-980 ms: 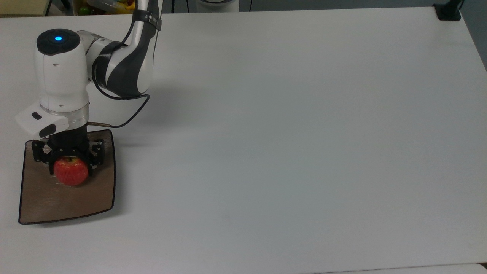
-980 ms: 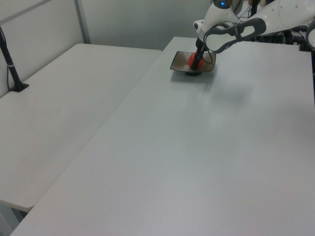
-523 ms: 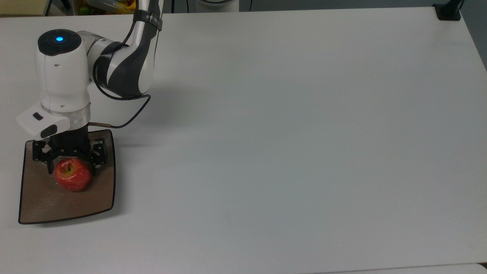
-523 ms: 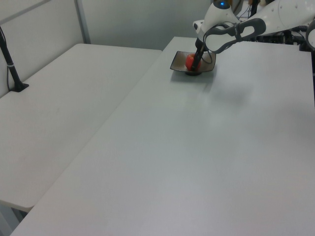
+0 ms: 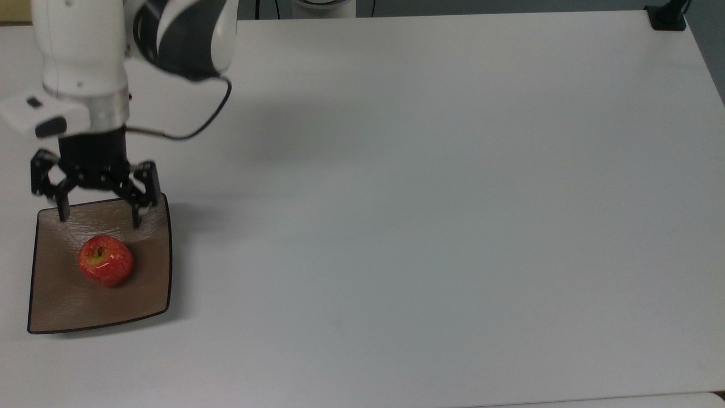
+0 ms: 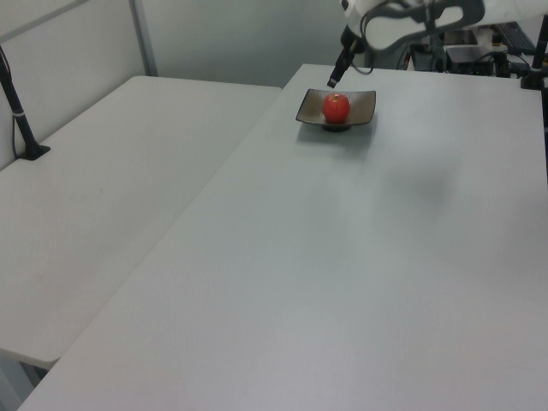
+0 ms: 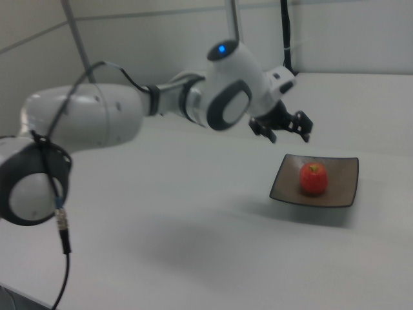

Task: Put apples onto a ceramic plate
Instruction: 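Open the gripper to release the apple and raise it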

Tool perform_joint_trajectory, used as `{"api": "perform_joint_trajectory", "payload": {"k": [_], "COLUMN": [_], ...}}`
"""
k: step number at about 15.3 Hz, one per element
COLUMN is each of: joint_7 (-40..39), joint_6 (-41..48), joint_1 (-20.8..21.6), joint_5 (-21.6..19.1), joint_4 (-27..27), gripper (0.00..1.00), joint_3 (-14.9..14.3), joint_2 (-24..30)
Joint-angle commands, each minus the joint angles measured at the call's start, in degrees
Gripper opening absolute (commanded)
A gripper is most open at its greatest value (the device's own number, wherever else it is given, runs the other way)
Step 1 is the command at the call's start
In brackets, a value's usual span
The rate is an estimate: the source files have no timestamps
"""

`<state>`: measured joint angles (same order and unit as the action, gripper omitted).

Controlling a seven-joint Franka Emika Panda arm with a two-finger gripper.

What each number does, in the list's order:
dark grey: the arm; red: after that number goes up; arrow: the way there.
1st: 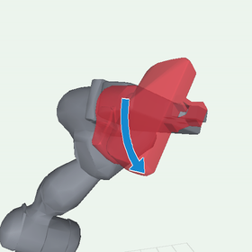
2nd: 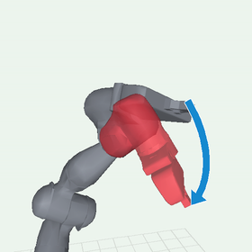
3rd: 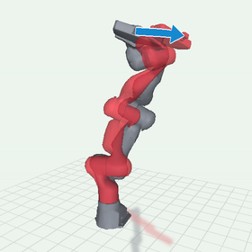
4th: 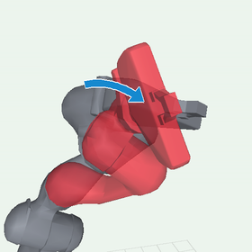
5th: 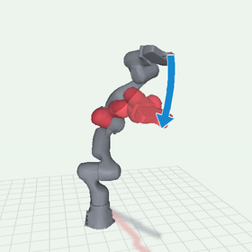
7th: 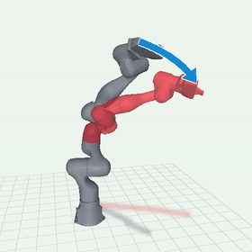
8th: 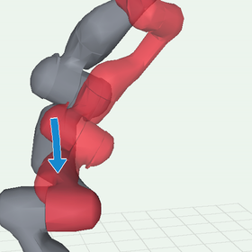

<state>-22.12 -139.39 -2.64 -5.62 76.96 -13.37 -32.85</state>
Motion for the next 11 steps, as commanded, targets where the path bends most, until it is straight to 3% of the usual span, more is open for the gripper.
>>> {"api": "perform_joint_trajectory", "payload": {"k": [1,8,11], "joint_7": [5.06,28.95,32.75], "joint_6": [15.14,39.52,47.18], "joint_1": [2.1,7.02,10.45], "joint_5": [-0.44,-0.09,0.52], "joint_4": [4.79,3.46,3.72], "gripper": [1.0,1.0,1.0], "joint_3": [-0.16,0.19,1.15], "joint_2": [11.9,24.4,27.48]}}
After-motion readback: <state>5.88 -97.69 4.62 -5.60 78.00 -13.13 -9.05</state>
